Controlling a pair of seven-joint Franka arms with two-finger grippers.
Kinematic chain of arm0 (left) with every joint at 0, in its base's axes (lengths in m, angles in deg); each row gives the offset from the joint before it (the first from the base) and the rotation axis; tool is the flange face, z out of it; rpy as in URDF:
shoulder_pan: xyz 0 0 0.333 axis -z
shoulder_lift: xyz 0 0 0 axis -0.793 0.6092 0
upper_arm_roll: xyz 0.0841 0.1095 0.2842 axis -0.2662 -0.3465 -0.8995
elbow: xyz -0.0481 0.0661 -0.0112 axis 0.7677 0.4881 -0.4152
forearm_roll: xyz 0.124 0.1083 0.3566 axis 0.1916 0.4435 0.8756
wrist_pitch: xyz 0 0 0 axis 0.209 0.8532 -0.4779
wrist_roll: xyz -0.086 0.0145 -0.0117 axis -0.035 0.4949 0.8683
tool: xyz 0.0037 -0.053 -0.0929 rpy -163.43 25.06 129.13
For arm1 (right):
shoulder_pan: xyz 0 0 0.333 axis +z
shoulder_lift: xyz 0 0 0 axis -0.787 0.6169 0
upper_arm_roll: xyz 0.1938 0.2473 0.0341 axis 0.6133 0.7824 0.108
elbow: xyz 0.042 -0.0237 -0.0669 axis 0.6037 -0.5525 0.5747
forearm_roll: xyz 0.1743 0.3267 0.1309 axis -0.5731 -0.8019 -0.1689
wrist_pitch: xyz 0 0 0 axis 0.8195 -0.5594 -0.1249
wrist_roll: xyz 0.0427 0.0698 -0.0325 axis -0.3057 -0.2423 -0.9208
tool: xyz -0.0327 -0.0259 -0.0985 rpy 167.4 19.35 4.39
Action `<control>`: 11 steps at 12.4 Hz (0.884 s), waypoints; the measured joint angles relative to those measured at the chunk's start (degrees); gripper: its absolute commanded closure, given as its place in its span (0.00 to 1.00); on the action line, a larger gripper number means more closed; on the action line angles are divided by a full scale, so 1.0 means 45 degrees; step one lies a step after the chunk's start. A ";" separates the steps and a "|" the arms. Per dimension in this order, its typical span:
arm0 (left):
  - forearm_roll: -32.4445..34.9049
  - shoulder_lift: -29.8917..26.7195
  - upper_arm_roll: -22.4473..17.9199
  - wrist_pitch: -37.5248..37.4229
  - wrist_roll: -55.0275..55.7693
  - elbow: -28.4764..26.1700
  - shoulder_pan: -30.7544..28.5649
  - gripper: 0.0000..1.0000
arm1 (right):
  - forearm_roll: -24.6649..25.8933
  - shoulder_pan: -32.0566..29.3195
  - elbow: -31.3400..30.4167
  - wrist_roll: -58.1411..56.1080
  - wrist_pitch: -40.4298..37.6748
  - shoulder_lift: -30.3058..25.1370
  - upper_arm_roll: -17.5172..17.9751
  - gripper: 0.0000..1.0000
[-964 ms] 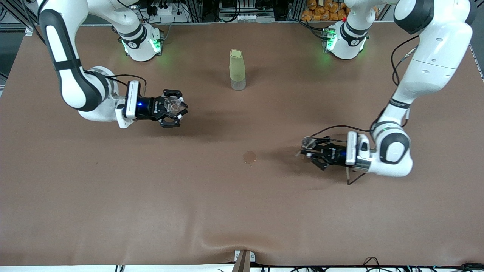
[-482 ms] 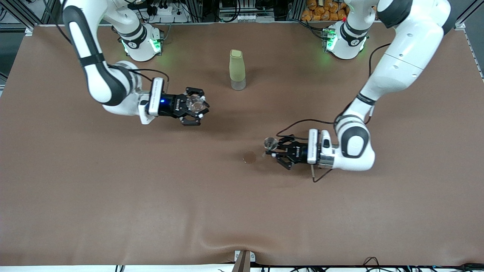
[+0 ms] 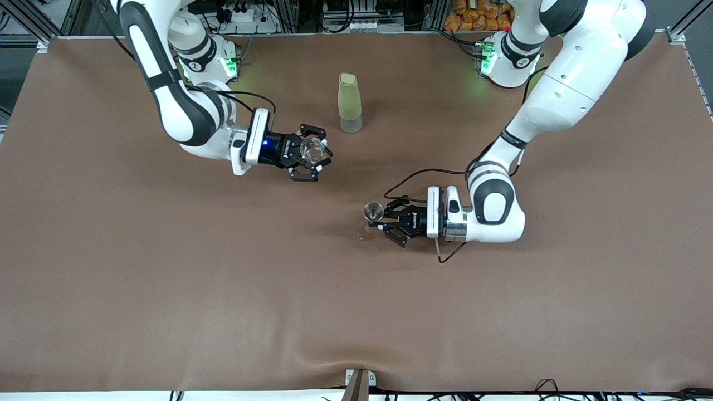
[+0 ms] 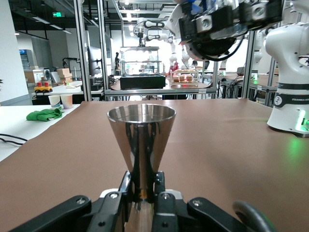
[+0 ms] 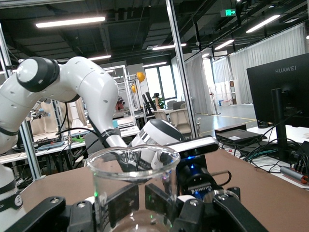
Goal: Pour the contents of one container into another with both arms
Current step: 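Bring the beaker with the right gripper above the jigger in the left gripper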
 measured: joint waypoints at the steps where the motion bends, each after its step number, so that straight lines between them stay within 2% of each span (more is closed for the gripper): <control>1: -0.0195 0.0001 0.0000 0.0177 0.0000 -0.0010 0.0150 1.00 | -0.0352 0.0175 0.0178 -0.0129 0.0209 0.0153 0.0000 1.00; 7: -0.0965 0.0013 0.0001 0.0825 0.0003 -0.0033 0.0745 1.00 | -0.2161 0.1093 0.2050 -0.0467 0.1212 0.1779 0.0001 1.00; 11: -0.1071 0.0016 0.0000 0.0843 0.0003 -0.0046 0.0834 1.00 | -0.2844 0.1338 0.3210 -0.0530 0.1754 0.2607 0.0003 1.00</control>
